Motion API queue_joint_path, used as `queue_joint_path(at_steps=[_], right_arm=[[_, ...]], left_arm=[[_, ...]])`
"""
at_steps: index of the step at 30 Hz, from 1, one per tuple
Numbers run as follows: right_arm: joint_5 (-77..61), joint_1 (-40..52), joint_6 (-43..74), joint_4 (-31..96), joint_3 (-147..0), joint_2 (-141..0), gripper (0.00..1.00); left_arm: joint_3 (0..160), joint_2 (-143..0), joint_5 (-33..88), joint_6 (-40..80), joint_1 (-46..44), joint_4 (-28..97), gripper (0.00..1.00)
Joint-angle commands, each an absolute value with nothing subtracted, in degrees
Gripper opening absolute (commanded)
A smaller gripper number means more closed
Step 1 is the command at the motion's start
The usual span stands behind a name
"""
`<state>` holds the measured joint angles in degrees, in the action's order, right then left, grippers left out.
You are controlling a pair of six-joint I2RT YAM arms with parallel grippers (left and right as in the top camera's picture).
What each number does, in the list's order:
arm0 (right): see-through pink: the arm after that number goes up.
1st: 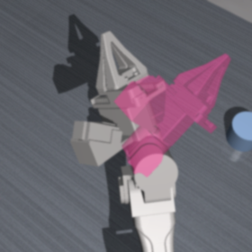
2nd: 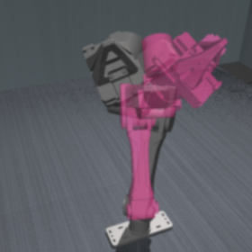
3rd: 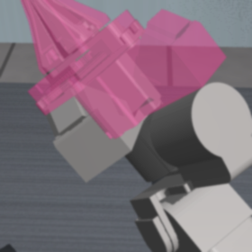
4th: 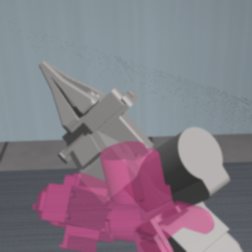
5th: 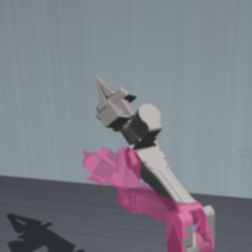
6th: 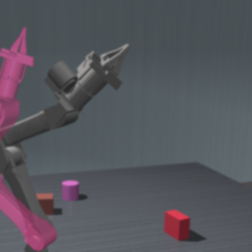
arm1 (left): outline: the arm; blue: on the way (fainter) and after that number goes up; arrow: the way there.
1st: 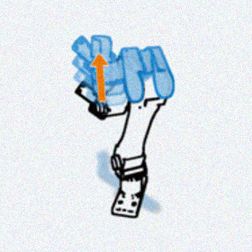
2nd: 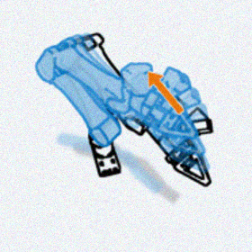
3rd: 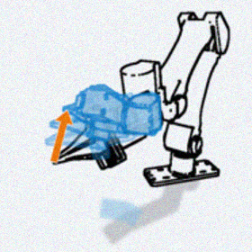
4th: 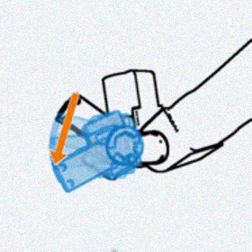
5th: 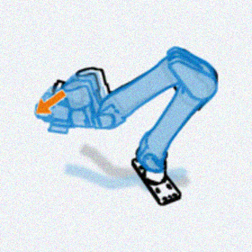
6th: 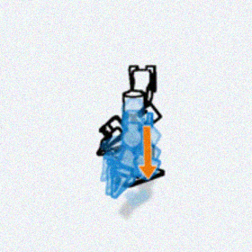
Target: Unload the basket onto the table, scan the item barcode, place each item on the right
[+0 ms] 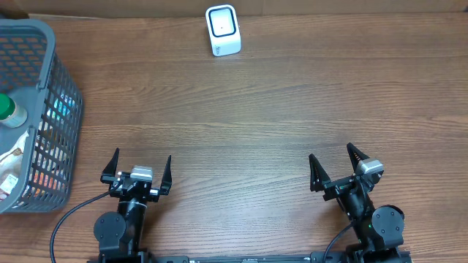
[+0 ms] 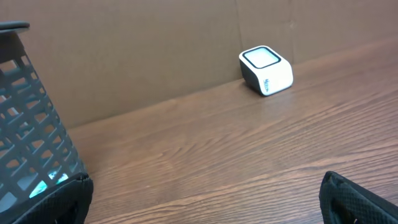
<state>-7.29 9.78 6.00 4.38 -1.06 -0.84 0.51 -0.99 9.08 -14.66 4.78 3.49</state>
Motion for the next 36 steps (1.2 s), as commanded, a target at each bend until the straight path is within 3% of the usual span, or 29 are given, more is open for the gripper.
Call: queue_joint_path(at_steps=[1,8,24,36], right_arm=[[-7.6,9.7,6.2,4.1,-0.5,-0.2,1.0],[-7.6,9.7,6.2,4.1,-0.5,-0.2,1.0],[-7.6,9.7,6.2,4.1,-0.5,-0.2,1.0],[-7.6,9.7,6.2,4.1,-0.5,-0.2,1.0]], left_arm=[[0.3,-0.3,9.9,-8.4,4.5,3.6,1.0],[0.3,-0.3,10.2,-0.5,4.5,3.6,1.0],[11.5,-2.6,19.2,3.2,4.5,8.0,1.0],[41.5,-27.8,27.0,3.2,4.5,18.5,1.0]])
